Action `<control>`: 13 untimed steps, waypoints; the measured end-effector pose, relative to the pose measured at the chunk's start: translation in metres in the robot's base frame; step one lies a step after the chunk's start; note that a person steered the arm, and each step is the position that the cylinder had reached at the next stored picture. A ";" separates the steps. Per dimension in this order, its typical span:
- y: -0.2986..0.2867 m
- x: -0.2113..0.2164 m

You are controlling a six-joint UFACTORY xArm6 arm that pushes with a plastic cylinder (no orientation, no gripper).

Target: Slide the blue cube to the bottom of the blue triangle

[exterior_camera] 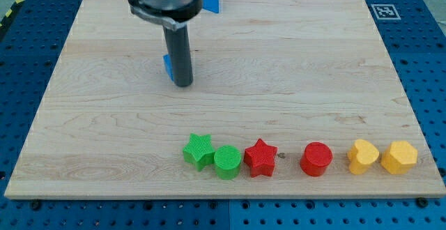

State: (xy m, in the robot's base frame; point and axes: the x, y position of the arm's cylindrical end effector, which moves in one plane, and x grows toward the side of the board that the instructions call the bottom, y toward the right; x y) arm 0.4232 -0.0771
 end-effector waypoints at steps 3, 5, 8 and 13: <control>-0.070 -0.037; -0.023 -0.058; 0.018 -0.111; 0.131 -0.118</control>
State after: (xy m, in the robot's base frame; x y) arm 0.3051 0.0534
